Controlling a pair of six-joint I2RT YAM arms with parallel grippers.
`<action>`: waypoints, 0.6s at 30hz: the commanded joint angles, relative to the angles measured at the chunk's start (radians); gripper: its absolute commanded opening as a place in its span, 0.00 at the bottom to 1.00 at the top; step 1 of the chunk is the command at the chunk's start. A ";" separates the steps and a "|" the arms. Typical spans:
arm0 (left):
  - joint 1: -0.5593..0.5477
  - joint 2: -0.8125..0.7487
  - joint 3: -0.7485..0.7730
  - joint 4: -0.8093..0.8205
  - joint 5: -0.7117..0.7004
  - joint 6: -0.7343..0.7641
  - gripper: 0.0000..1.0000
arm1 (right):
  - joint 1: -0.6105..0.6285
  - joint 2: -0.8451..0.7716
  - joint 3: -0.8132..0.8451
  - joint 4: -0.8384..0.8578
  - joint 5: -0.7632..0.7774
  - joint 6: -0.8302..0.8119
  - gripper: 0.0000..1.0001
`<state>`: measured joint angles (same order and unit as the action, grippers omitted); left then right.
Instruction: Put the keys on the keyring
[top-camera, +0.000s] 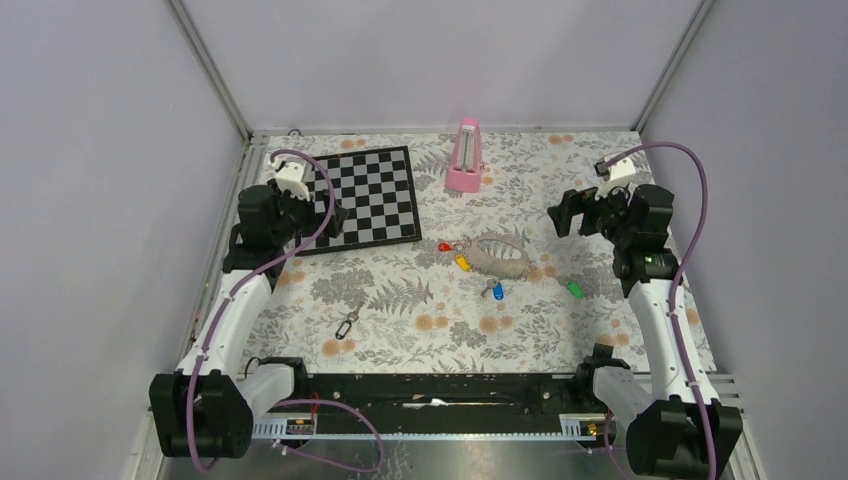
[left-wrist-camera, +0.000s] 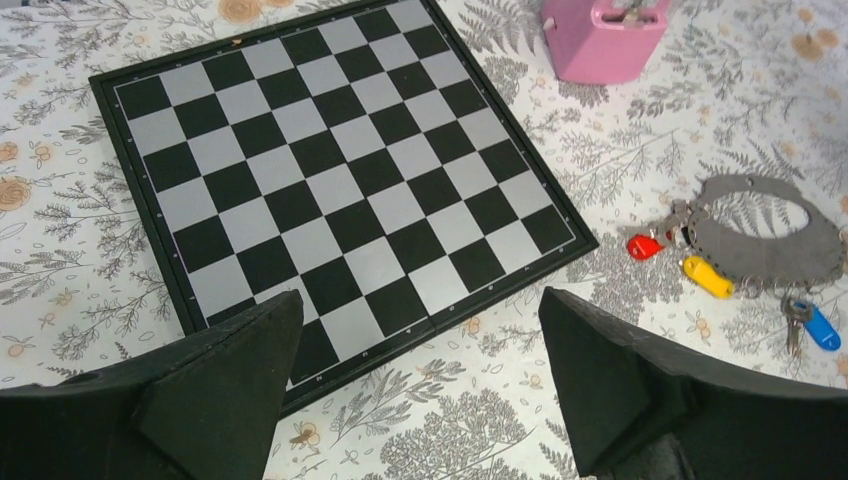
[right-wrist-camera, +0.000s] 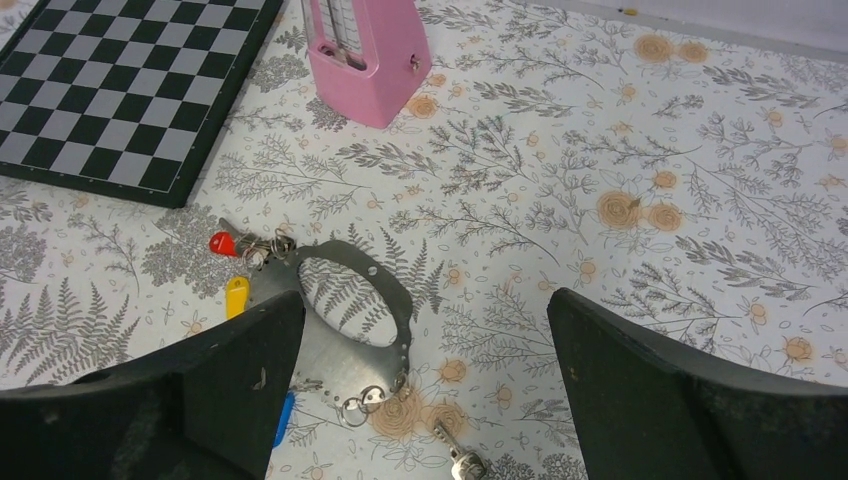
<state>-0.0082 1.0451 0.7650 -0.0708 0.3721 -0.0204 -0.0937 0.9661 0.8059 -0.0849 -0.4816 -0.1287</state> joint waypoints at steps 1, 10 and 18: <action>0.003 0.007 0.070 -0.035 0.057 0.066 0.99 | -0.014 -0.015 0.007 -0.020 -0.003 -0.082 0.99; -0.043 0.084 0.095 -0.105 0.188 0.132 0.99 | -0.011 0.062 -0.009 -0.206 0.011 -0.204 0.99; -0.052 0.120 0.082 -0.106 0.246 0.157 0.99 | 0.003 0.302 0.015 -0.274 -0.012 -0.147 0.98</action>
<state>-0.0582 1.1595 0.8242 -0.1921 0.5556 0.1059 -0.1009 1.1667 0.7879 -0.2916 -0.4747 -0.2893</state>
